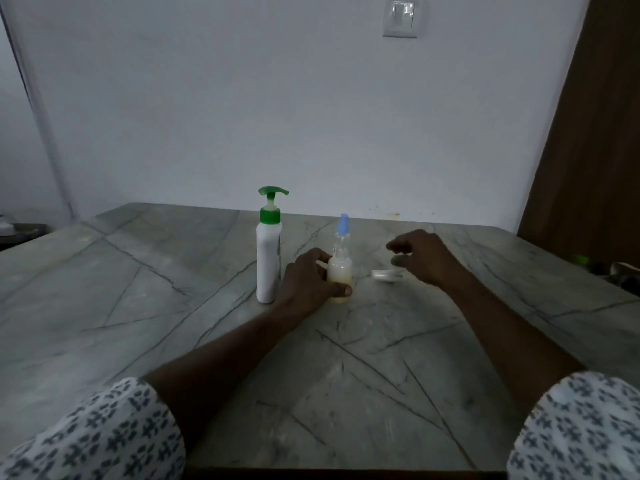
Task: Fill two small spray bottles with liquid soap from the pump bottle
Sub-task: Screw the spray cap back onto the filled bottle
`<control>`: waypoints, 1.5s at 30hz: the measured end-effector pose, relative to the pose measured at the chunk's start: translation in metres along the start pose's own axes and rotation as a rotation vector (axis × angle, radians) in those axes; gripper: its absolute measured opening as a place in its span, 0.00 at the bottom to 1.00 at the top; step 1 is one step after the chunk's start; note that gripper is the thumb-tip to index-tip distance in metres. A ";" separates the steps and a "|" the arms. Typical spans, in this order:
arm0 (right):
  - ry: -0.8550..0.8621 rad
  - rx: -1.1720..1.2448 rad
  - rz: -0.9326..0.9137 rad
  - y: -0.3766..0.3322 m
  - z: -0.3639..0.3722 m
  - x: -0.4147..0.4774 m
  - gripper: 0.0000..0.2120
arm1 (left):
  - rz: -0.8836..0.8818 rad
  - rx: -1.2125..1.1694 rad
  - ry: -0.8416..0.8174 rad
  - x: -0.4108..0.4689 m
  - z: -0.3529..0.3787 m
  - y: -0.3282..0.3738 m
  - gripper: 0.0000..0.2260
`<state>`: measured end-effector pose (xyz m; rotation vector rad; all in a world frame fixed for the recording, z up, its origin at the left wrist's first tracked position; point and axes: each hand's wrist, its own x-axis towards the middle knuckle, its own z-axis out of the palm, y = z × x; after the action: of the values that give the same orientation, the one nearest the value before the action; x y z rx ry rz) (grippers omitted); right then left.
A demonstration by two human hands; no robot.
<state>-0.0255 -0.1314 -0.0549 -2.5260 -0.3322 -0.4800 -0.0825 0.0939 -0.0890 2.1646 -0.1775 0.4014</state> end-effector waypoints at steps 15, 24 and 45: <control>0.409 -0.026 -0.311 -0.015 0.013 0.005 0.17 | 0.039 0.022 0.019 0.001 0.004 -0.003 0.19; 0.480 0.945 -0.292 -0.076 0.004 -0.020 0.12 | 0.041 0.032 -0.010 0.003 0.003 -0.003 0.21; 0.230 0.845 -0.212 -0.071 0.031 -0.020 0.20 | 0.049 0.015 -0.021 0.006 0.006 -0.004 0.23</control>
<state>-0.0587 -0.0590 -0.0544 -1.6110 -0.5737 -0.5556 -0.0747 0.0915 -0.0933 2.1833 -0.2411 0.4090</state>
